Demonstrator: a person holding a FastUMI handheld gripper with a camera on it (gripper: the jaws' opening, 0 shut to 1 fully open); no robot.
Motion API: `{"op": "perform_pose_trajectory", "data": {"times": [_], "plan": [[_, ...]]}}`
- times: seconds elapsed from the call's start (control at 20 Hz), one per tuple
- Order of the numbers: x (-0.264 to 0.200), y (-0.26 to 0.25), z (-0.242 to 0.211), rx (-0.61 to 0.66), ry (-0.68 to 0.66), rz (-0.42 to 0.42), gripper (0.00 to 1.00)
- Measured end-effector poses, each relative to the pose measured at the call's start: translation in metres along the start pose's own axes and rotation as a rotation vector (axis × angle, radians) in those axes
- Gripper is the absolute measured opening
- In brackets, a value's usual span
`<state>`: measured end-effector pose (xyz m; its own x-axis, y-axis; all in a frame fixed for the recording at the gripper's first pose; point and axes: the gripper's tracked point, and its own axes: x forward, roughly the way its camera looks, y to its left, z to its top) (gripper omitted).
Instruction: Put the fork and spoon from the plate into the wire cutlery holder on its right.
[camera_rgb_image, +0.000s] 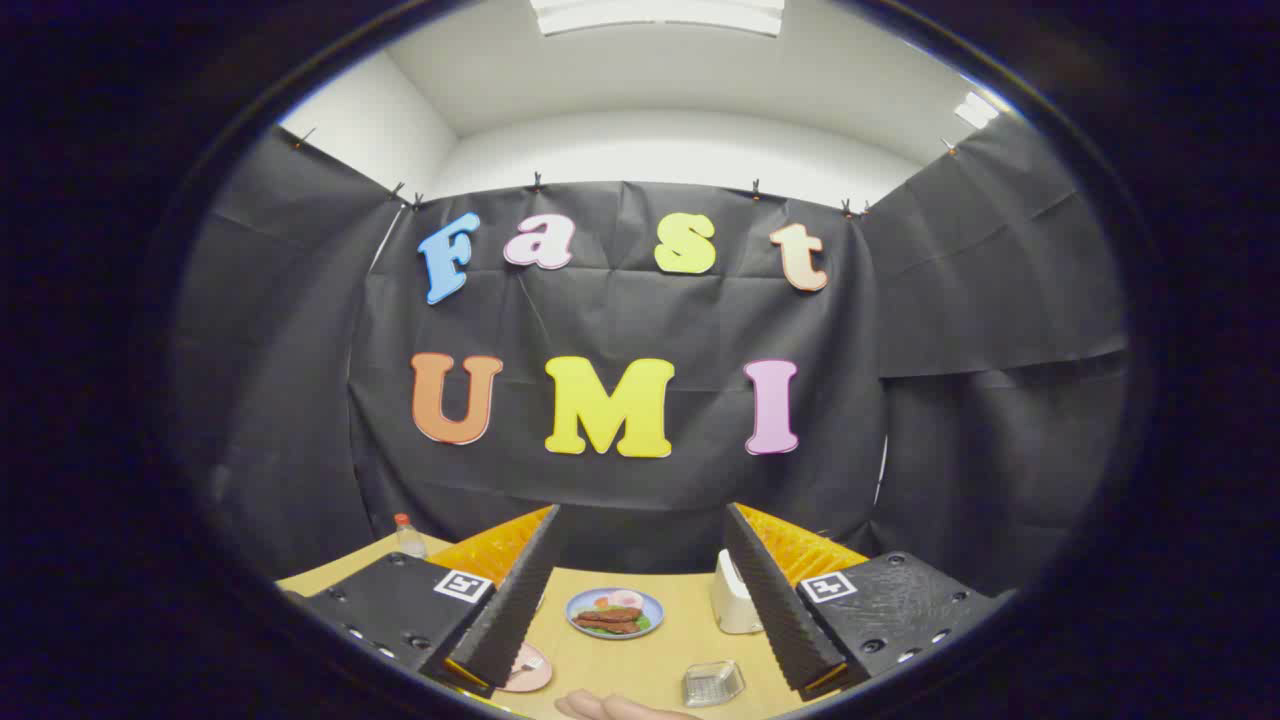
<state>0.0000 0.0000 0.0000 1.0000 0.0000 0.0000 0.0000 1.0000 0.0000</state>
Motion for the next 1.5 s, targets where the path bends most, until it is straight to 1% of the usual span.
{"op": "perform_pose_trajectory", "data": {"times": [0.25, 0.45, 0.65, 0.8, 1.1, 1.3, 1.5], "plan": [[-0.013, 0.063, 0.003, -0.011, 0.033, 0.045, 0.95], [-0.014, 0.085, 0.006, -0.024, 0.036, 0.057, 0.95], [-0.011, 0.091, -0.002, -0.011, 0.064, 0.052, 0.95], [-0.007, 0.088, -0.005, -0.008, 0.071, 0.037, 0.95], [0.002, 0.081, -0.025, -0.015, 0.097, 0.005, 0.95], [0.008, 0.08, -0.052, -0.025, 0.128, -0.006, 0.95], [0.016, 0.085, -0.093, -0.026, 0.188, -0.008, 0.95]]}}
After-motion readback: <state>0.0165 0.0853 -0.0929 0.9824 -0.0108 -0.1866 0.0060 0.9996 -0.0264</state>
